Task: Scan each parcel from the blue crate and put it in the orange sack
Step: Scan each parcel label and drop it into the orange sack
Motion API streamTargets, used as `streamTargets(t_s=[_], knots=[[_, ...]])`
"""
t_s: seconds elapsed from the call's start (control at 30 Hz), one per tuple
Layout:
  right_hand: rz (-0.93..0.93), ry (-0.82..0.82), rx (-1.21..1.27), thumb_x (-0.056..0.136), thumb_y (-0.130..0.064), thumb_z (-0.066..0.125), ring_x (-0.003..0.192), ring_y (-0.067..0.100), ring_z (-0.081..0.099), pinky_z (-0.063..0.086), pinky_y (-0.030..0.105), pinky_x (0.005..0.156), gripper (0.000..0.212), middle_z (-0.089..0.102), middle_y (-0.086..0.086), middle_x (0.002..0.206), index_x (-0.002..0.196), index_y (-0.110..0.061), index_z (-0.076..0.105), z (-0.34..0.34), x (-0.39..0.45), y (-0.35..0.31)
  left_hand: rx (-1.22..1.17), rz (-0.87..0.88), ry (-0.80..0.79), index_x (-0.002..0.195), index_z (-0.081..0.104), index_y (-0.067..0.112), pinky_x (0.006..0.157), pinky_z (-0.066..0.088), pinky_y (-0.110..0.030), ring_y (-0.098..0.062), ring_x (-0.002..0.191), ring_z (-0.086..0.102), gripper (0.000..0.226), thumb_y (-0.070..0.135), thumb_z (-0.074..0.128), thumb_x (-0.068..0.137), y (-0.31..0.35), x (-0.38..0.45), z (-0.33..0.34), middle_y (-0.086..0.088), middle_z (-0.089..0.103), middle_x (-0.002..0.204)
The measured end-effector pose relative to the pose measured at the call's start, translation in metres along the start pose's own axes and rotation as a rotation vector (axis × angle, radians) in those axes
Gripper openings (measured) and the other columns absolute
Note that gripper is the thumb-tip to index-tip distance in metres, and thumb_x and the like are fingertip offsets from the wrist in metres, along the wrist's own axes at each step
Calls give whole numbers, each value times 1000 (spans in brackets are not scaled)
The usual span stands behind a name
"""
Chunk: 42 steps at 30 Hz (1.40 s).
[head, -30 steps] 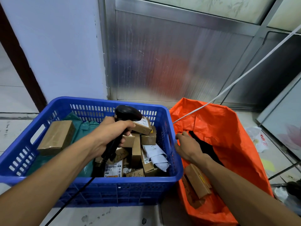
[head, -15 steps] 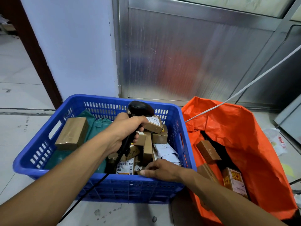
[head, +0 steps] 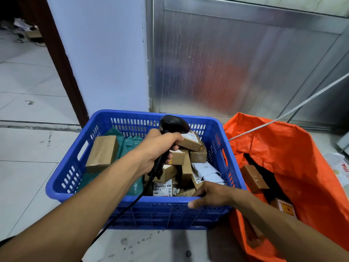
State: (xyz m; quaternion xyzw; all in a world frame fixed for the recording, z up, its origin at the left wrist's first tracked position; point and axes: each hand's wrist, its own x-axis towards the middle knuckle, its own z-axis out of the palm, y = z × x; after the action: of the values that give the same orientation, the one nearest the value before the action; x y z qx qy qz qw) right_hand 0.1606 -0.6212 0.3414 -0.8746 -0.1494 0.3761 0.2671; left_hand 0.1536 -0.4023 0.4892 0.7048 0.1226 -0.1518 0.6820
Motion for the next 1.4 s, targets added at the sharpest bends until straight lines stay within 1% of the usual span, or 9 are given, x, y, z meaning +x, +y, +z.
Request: streamTargets(t_s=[0.1,0.23,0.4,0.5,0.63,0.77,0.97,1.13,1.4], knots=[[69,-3,103,74,-74,67,86,2,63,48,22,83,47,72,-15,86,85,-29,79,-8,-1,1,-8,5,21,83,62,8,45,37,-22,-15,46,41,10,14,66,90,2,2,-3,0,55,55],[155,74,90,88,-75,45,114,14,57,41,33,105,68,65,-2,123,119,-21,71,-5,10,-13,-24,5,20,85,62,9,45,38,-23,-14,45,41,7,13,65,90,4,4,-3,-1,55,57],[136,313,462,99,-31,61,77,20,62,56,38,77,25,64,9,86,93,-7,60,12,46,-37,-26,-7,36,87,62,9,43,37,-21,-14,44,41,6,13,65,89,5,5,-5,-2,55,58],[206,417,845,99,-17,60,78,26,64,62,43,76,11,59,13,96,102,-10,52,24,65,-68,-38,-14,62,88,62,9,42,38,-20,-13,43,41,5,13,65,89,5,6,-9,-1,54,58],[204,226,1145,99,-19,60,116,46,55,62,46,73,57,38,13,145,146,-36,34,31,84,-95,-57,-4,79,85,62,10,44,39,-20,-13,43,42,6,14,65,88,7,7,-15,-1,55,59],[255,115,1308,98,-23,63,130,53,41,60,56,80,63,10,22,162,151,-41,33,32,93,-97,-67,7,66,83,63,11,47,41,-23,-12,44,44,9,17,65,89,9,6,-19,0,56,60],[253,57,1441,101,-15,54,122,54,49,60,53,78,57,6,22,162,149,-39,37,36,98,-99,-72,18,58,80,62,11,48,41,-24,-12,46,45,10,15,64,89,11,3,-19,-1,55,61],[299,282,1389,96,-17,63,107,39,54,61,47,76,38,45,18,132,128,-26,44,40,101,-105,-68,20,59,85,62,10,46,41,-22,-13,47,44,8,17,65,90,11,-1,-20,-1,56,63],[457,609,1175,101,-16,55,88,32,54,55,62,85,33,47,15,104,127,-18,35,26,88,-78,-55,25,60,87,62,10,47,41,-23,-12,45,44,7,16,64,91,13,-3,-21,-1,55,62]])
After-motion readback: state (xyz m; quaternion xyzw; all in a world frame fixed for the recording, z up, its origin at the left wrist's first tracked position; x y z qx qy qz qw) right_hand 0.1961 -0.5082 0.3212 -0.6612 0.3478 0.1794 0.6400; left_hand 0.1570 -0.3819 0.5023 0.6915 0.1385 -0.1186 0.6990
